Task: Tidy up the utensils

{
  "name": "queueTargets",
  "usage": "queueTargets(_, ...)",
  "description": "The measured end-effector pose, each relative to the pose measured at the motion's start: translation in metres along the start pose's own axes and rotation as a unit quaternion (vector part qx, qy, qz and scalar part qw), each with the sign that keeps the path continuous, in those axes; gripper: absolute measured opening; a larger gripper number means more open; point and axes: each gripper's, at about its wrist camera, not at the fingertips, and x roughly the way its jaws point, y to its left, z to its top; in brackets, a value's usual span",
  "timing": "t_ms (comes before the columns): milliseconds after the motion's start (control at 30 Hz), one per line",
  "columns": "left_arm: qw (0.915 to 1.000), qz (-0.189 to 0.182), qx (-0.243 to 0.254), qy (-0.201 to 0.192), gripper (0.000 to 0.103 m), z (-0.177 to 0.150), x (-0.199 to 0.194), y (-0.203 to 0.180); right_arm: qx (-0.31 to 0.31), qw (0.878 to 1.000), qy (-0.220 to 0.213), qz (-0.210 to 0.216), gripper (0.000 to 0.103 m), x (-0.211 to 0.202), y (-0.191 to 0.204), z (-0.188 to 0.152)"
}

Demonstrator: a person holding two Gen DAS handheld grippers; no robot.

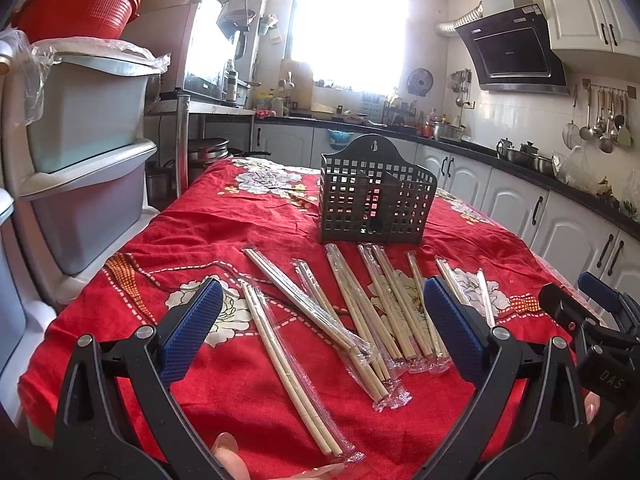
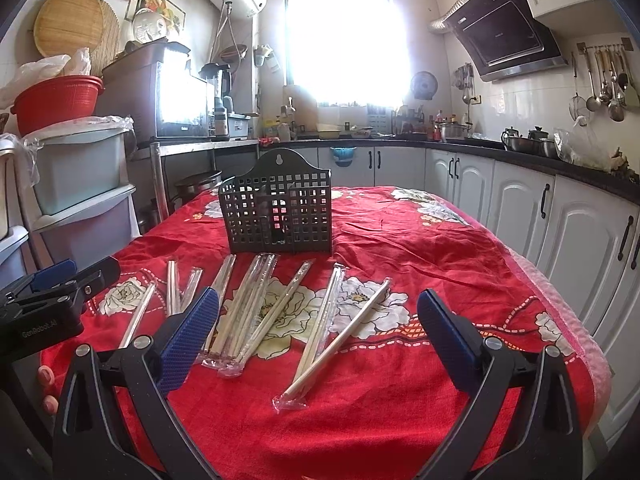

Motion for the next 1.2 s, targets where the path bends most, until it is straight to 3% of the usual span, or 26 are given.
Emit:
queueTargets(967,0.9997,0.005,-0.01,-0.023,0.093,0.007,-0.008,0.006,-0.007,1.0,-0.017,0.003,0.097,-0.005,0.005,0.006)
queueTargets(1200,0.9994,0.003,-0.035,-0.007,0.093,0.012,-0.001,0.022,-0.018,1.0,-0.01,0.013,0.097,0.005,0.009,0.013)
